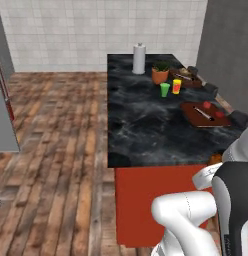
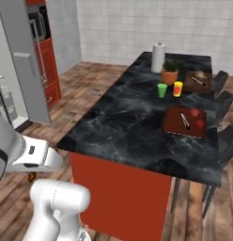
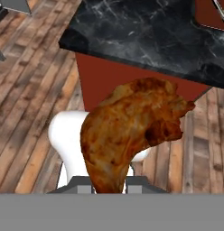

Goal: Gather the bell pepper and tomato from the fridge and place them on a tray on the dining counter. Then gather the chicken drumsticks from the fridge and place them on the other tray.

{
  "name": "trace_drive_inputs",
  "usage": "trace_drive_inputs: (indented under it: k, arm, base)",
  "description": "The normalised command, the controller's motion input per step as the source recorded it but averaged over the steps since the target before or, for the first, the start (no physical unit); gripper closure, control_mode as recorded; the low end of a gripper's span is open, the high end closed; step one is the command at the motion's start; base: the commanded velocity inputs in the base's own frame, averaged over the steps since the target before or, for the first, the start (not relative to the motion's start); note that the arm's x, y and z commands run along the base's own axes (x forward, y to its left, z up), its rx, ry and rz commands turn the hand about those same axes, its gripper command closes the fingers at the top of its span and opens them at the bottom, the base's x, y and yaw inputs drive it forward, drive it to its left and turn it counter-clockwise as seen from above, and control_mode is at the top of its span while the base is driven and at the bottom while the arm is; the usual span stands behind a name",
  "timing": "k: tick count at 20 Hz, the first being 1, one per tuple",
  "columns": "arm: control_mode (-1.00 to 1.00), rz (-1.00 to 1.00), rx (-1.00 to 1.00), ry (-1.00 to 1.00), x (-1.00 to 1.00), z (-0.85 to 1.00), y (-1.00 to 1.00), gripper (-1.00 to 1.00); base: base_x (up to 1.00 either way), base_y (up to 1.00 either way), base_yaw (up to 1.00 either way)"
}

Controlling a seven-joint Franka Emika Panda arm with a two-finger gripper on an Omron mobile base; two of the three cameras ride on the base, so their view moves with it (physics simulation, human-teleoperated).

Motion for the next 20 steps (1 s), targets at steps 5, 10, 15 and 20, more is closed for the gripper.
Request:
trace_drive_inputs:
  k: [5,10,15,20]
  arm:
    - [1.00,0.00,0.00,0.00,0.00,0.00,0.00,1.00]
    - [1.00,0.00,0.00,0.00,0.00,0.00,0.00,1.00]
    - [1.00,0.00,0.00,0.00,0.00,0.00,0.00,1.00]
    - [1.00,0.00,0.00,0.00,0.00,0.00,0.00,1.00]
  base:
    - [0.12,-1.00,0.00]
    - [0.17,-1.00,0.01]
    - [0.23,-1.00,0.03]
    - [0.25,-1.00,0.05]
